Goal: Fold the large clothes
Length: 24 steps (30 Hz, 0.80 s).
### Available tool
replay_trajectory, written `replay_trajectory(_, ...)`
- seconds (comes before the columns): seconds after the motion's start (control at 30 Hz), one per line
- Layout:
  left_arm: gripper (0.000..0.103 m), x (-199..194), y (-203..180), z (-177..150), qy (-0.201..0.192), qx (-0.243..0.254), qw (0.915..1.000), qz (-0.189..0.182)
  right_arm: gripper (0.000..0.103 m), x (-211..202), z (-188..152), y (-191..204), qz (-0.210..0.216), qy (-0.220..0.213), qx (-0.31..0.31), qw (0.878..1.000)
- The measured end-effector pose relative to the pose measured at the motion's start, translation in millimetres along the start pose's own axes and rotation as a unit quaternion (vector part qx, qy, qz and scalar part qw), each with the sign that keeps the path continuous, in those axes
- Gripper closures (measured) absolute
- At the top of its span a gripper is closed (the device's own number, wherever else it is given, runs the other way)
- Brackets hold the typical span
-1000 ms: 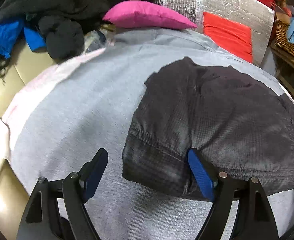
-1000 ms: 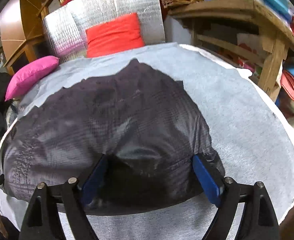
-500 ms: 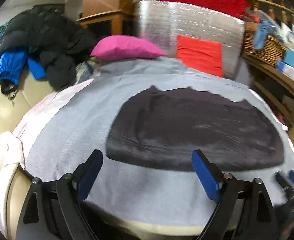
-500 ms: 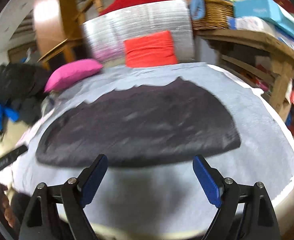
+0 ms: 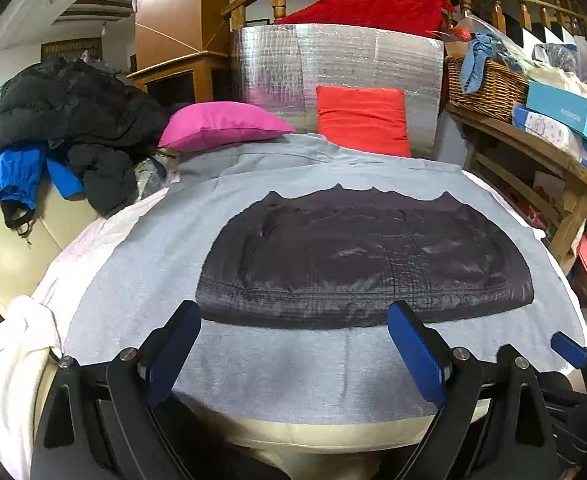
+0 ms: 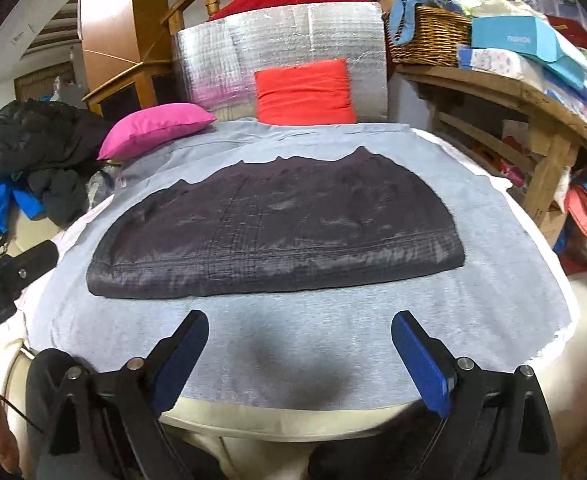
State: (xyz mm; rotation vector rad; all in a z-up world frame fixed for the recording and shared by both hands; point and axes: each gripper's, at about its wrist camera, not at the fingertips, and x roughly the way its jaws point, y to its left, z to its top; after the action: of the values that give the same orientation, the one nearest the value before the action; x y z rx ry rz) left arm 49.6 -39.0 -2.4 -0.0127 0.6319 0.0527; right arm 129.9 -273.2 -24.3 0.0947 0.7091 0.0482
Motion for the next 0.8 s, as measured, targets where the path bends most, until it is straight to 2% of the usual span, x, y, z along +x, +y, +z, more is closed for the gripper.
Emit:
replay_trajectory(0.17, 0.009, -1.1, 5.1, -1.1, 0.001, -0.003, 1.0, 0.009, 0.008, -10.1, -2.4, -0.8, -0.02, -0.007, -0.004, 1.0)
replay_trajectory(0.3, 0.009, -1.8, 6.9, -3.2, 0.004, -0.004, 0.9999, 0.012, 0.008, -24.6, 1.4, 3.9, -0.031, -0.029, -0.018, 0.999)
replay_trajectory(0.8, 0.009, -2.7, 10.4, -4.4, 0.008, -0.007, 0.9999, 0.005, 0.008, -40.8, 10.6, 13.1, -0.044, -0.054, -0.044, 0.997)
